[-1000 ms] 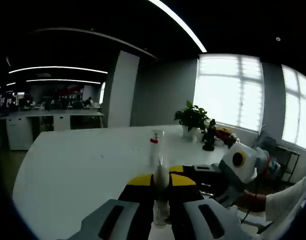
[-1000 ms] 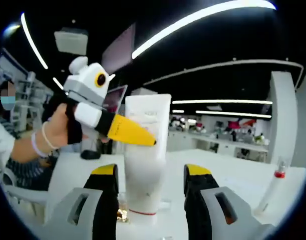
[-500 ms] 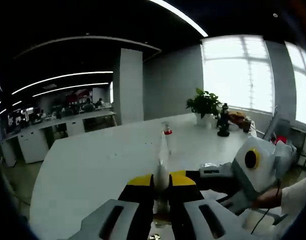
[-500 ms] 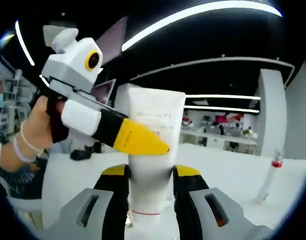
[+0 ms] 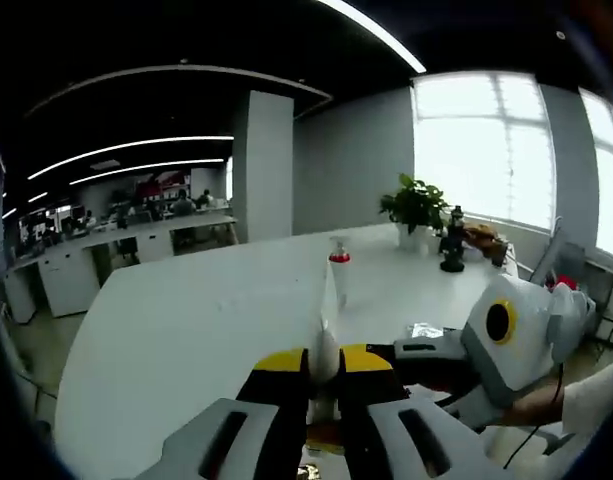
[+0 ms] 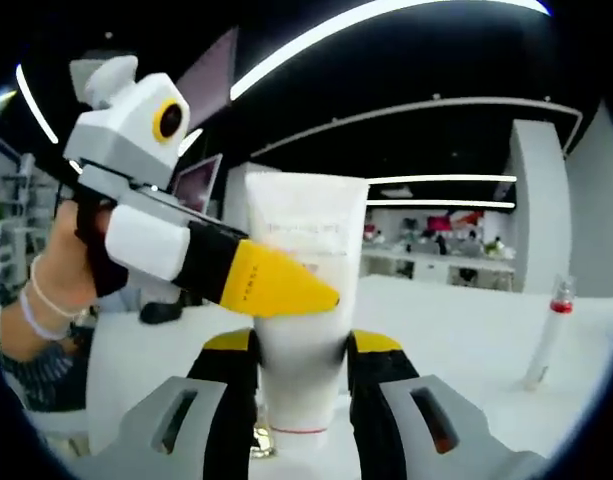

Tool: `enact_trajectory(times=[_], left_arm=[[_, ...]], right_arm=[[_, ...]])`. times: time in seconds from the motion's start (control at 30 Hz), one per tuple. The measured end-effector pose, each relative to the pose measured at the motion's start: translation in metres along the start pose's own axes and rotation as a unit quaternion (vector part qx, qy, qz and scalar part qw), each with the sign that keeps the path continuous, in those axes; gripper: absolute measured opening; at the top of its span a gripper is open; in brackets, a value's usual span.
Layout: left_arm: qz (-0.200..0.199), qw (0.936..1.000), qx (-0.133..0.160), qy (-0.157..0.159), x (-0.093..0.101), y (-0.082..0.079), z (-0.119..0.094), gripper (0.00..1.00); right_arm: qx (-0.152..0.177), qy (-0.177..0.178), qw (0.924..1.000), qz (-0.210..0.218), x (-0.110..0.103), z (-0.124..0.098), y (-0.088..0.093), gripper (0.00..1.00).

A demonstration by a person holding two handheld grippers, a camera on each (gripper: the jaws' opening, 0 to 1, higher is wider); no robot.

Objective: Arrange the skincare products in the storage area until every visible bottle or jar stands upright without overlapping.

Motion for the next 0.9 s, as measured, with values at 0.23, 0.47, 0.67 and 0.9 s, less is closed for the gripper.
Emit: enact_trajectory(times=[0.23,0.47,0.67,0.9], left_arm=[[-0.005,0.9999,-0.002,0.01,0.003,-0.001,0.0,0.08],[0.0,0.9998,-0.012,0.018,0.007,0.005,0.001,0.11],[0.031,0.9985,0.032,0.031,0.014,-0.001,-0.002,0.15],[0.021,0.9972,0.05,0.052,0.022,-0.006,-0.006,0.37]], right_arm=[[0.003,0.009,0.9999,0.006,0.001,0.0,-0.002,0.35],[-0.013,0.007,0.9998,0.009,0.001,-0.002,0.003,0.31],[-0.001,-0.004,0.9998,0.019,0.004,-0.006,-0.002,0.29],[0.002,-0.003,0.9999,0.011,0.007,-0.009,-0.007,0.29]])
Point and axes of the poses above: the point that each gripper's makers call its tool centre point, and the gripper's own axes: z roughly forward along the fingers, x roughly to its right, y roughly out of its underside, the point moved 1 cm from there along -z, roughly backward along the fingers, and after that the axes turned 9 degrees about -y, right-handed, at the moved point
